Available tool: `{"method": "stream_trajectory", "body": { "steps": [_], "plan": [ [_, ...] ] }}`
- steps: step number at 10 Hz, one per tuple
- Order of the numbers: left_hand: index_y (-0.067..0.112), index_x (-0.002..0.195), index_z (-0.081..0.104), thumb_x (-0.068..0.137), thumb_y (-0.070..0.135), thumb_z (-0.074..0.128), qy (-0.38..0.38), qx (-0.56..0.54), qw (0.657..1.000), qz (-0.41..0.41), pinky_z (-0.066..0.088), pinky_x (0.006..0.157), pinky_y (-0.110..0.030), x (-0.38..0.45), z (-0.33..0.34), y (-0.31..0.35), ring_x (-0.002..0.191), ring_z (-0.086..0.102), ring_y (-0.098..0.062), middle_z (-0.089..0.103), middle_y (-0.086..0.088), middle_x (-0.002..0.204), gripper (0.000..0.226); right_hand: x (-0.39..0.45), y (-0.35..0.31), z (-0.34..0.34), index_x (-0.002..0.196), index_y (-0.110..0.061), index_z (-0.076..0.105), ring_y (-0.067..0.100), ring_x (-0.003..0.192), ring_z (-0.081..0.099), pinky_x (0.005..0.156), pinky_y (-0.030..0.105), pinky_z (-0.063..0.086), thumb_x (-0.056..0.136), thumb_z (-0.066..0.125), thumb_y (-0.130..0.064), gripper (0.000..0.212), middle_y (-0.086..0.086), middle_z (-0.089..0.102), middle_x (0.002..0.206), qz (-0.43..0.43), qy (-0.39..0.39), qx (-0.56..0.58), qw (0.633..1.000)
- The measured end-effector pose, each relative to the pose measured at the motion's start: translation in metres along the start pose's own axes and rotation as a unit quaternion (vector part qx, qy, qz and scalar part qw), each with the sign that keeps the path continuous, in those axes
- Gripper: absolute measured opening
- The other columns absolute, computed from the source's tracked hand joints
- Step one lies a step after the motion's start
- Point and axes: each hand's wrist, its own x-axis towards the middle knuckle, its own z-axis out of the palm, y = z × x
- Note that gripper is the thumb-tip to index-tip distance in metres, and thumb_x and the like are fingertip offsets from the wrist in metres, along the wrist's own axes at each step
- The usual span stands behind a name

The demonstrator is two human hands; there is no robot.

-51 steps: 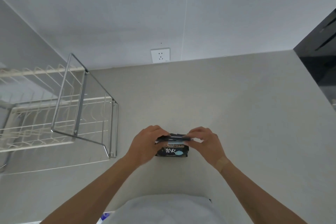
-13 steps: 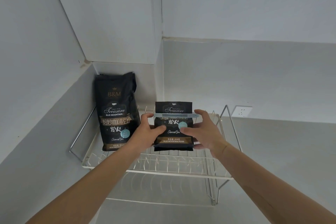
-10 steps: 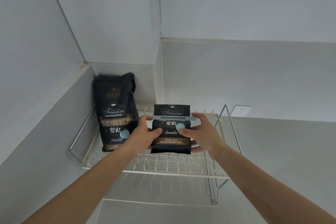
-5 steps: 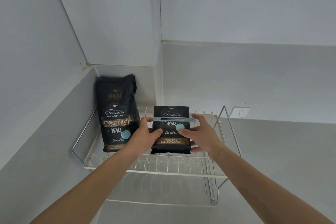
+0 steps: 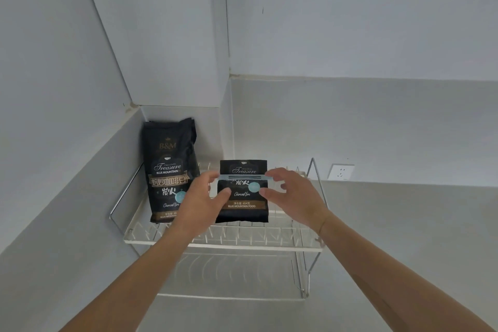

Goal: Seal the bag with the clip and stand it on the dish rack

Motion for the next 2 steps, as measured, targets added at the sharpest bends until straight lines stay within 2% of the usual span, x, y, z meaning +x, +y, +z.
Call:
{"method": "stream_trajectory", "body": {
  "steps": [1, 2],
  "plan": [
    [0.032, 0.117, 0.052, 0.087, 0.039, 0.063, -0.019, -0.014, 0.999, 0.046, 0.045, 0.076, -0.017, -0.011, -0.005, 0.014, 0.115, 0.052, -0.009, 0.057, 0.009, 0.125, 0.033, -0.016, -0.002, -0.023, 0.116, -0.034, 0.059, 0.008, 0.106, 0.055, 0.088, 0.029, 0.044, 0.085, 0.059, -0.049, 0.034, -0.010, 0.062, 0.118, -0.057, -0.005, -0.039, 0.998],
    [0.035, 0.112, 0.057, 0.085, 0.041, 0.063, -0.074, -0.001, 0.993, 0.096, 0.046, 0.100, -0.035, -0.030, -0.008, 0.036, 0.112, 0.055, -0.004, 0.061, 0.014, 0.119, 0.028, -0.042, 0.009, -0.057, 0.111, -0.033, 0.063, 0.005, 0.106, 0.056, 0.094, 0.034, 0.047, 0.087, 0.057, -0.047, 0.029, -0.013, 0.064, 0.116, -0.119, 0.002, -0.094, 0.988]
  ]
}}
